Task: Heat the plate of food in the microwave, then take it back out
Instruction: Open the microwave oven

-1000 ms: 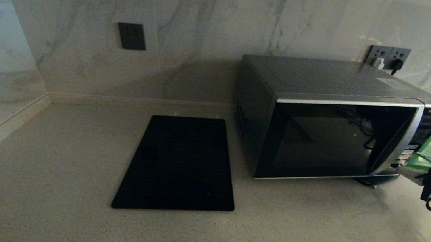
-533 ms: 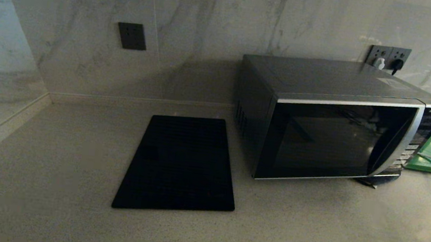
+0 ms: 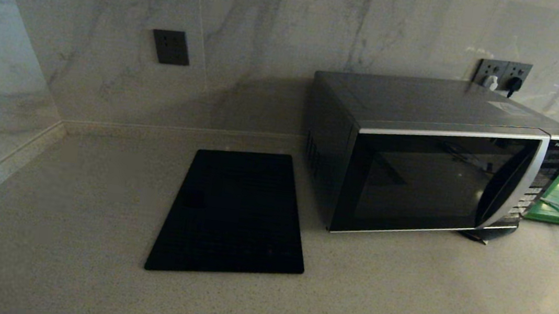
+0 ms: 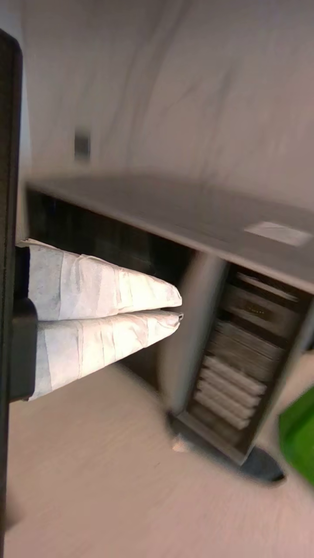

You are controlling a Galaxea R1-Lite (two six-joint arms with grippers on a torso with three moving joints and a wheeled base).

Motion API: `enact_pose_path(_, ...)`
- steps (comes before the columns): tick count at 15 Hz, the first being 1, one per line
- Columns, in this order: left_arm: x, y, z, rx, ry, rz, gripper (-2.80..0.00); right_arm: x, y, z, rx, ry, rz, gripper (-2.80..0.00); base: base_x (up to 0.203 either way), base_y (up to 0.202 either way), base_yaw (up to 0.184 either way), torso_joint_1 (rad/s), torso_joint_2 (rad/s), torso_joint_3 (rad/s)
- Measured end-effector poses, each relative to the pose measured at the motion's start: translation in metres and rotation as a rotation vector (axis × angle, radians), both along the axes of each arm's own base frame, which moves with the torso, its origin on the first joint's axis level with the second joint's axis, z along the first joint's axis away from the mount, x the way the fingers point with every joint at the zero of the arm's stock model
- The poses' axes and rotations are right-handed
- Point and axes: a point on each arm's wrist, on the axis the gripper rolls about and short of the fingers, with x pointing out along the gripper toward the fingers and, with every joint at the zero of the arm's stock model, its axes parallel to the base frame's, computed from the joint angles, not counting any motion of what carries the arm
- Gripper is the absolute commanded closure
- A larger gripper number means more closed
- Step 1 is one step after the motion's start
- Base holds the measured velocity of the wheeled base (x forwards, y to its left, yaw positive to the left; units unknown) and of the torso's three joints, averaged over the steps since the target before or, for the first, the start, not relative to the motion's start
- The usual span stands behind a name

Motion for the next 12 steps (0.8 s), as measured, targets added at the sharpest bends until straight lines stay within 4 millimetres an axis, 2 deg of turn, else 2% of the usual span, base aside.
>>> enact_pose_path(2, 0.0, 0.0, 0.0, 0.0, 0.0, 0.0, 0.0, -0.015, 0.056, 0.016, -0.13, 0.091, -0.012, 0.0, 0.0, 0.0, 0.0, 0.0, 0.0, 0.0)
enact_pose_path(4, 0.0, 0.0, 0.0, 0.0, 0.0, 0.0, 0.0, -0.026, 0.106, 0.023, -0.26, 0.169, -0.003, 0.0, 0.0, 0.0, 0.0, 0.0, 0.0, 0.0)
enact_pose_path(6, 0.0, 0.0, 0.0, 0.0, 0.0, 0.0, 0.0, -0.047, 0.146, 0.028, -0.411, 0.19, 0.0, 0.0, 0.0, 0.0, 0.0, 0.0, 0.0, 0.0)
enact_pose_path(8, 0.0, 0.0, 0.0, 0.0, 0.0, 0.0, 0.0, -0.086, 0.171, 0.028, -0.588, 0.178, -0.04, 0.0, 0.0, 0.0, 0.0, 0.0, 0.0, 0.0)
enact_pose_path(12, 0.0, 0.0, 0.0, 0.0, 0.0, 0.0, 0.0, -0.17, 0.188, 0.002, -0.845, 0.09, -0.048, 0.0, 0.0, 0.0, 0.0, 0.0, 0.0, 0.0)
